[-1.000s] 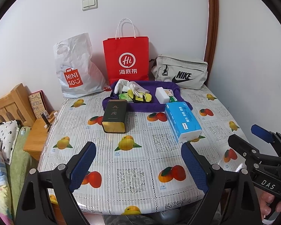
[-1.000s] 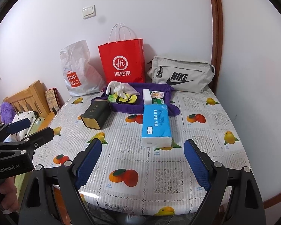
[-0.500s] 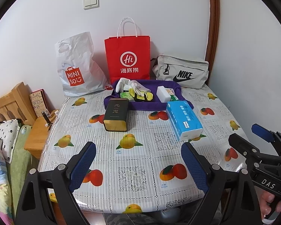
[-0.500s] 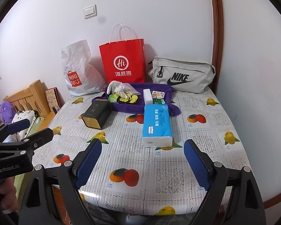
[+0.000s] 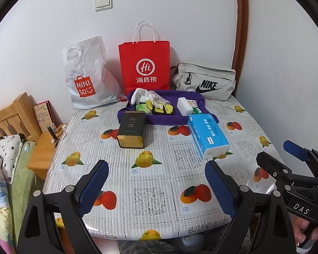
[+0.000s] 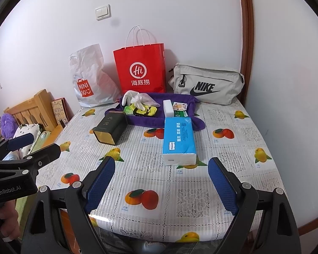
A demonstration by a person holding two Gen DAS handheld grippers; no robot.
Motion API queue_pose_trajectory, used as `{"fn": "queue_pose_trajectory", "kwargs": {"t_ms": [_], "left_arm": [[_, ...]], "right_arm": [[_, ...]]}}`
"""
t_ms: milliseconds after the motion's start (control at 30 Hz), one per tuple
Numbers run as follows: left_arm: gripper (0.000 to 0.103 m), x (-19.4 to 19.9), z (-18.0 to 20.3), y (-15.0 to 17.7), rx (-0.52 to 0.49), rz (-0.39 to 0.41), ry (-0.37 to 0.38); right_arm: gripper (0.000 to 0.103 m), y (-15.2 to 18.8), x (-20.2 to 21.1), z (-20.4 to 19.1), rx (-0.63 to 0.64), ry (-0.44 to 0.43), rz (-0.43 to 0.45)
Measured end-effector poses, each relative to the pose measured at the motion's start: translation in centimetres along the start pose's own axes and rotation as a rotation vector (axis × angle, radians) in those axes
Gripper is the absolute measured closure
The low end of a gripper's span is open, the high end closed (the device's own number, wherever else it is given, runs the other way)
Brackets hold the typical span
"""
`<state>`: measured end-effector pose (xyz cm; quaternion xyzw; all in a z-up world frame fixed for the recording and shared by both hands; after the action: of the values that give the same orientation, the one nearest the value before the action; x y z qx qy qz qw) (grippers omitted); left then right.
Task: Organize soft objects
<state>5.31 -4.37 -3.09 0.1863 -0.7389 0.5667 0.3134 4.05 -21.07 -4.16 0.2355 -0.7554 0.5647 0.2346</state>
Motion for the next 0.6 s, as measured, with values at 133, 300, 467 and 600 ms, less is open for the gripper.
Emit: {"fn": "queue_pose_trajectory", "kwargs": {"t_ms": [133,300,467,600], "left_arm": [[0.011,0.16,0.08,0.0,-0.004,0.002,0.003],[0.011,0.34,0.2,-0.03,-0.007,0.006,0.003],[0.011,0.37,0.22,-0.03,-0.008,0.006,0.004],[0.011,0.37,0.24,-0.02,-0.008,0.006,0.004]], "right_arm": [[0.014,-0.02,0.05,-0.06,-0.001,0.002,0.0],[0.014,-0.03,0.07,-0.01,0.0,0.004,-0.003],[0.014,-0.01,0.06,-0.03,0.004,0.002,-0.004],[0.014,0.04,0.18,0.01,0.001,0.002,-0.003]]}}
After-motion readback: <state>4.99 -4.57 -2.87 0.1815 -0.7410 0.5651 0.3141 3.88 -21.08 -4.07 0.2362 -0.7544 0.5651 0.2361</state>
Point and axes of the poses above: each gripper's, at about its wrist camera, not at the fingertips, and x roughly against the way its jaws point, z to its right, y to its underside, the point moved 10 cm from there along -x, roughly the way its jaws point, and after that the axes turned 12 degrees about -x, right-handed, at the moved point
